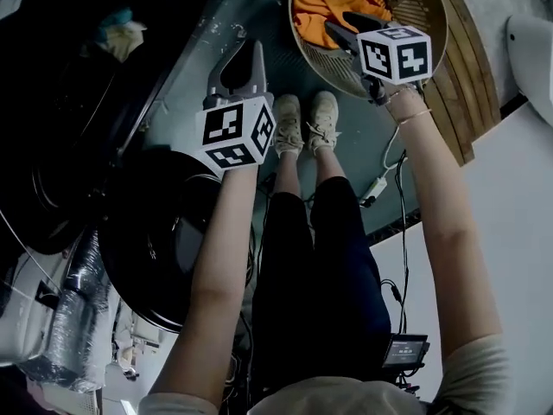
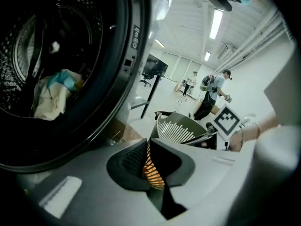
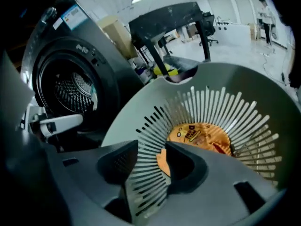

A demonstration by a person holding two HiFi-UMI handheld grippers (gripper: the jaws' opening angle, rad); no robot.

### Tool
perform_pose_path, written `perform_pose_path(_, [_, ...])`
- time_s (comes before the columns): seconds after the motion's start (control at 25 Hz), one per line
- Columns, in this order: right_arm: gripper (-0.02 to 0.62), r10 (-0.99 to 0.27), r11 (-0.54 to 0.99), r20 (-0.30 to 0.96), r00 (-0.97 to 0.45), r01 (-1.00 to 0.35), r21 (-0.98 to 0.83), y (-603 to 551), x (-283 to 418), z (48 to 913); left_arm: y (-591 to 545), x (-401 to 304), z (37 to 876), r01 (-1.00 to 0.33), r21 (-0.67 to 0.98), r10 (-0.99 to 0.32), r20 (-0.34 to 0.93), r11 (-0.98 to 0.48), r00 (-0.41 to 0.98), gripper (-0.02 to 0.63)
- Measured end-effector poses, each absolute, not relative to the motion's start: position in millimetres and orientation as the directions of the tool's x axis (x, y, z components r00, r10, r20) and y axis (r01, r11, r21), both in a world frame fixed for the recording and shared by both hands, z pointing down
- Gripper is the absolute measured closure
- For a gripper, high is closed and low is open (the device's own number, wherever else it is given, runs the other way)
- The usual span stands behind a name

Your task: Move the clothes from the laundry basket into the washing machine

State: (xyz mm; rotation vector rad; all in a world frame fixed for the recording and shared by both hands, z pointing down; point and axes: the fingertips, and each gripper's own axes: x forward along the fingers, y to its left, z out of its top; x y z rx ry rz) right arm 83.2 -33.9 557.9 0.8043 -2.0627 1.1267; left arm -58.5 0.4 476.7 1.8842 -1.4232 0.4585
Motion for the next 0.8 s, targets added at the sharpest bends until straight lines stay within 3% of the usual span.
perform_pose_path(0.24, [0.377,-0.003,0.593,0.852,-0.524,-0.687,-0.420,-20,61,659,-9,-64,498,-0.938,0.315,-0.668,0.669,-0.143,0.326,0.581])
perform_pose_path(0.64, [0.371,0.092,0.371,0.847,-0.523,-0.772,-0.517,-6,61,754,7,-62,541,-0.941,0.334,-0.650,0.701,-0.062,0.292,0.589])
perform_pose_path(0.68, [0.393,0.089,0.346,0.846,-0.526,-0.780,-0.521,-7,61,757,9,-60,543,-0.940,0.339,-0.652,0.702,-0.049,0.287,0.591])
perform_pose_path(0.72, [0.455,0.092,0.332,0.847,-0.524,-0.785,-0.523,-6,60,759,12,-59,543,-0.939,0.343,-0.652,0.703,-0.039,0.284,0.591])
perform_pose_path(0.76, [0.573,0.100,0.324,0.846,-0.523,-0.787,-0.525,-5,58,759,14,-57,543,-0.937,0.347,-0.652,0.703,-0.032,0.282,0.591])
perform_pose_path(0.8, [0.576,0.107,0.320,0.842,-0.529,-0.783,-0.533,-2,56,756,16,-56,542,-0.936,0.350,-0.652,0.704,-0.028,0.282,0.591])
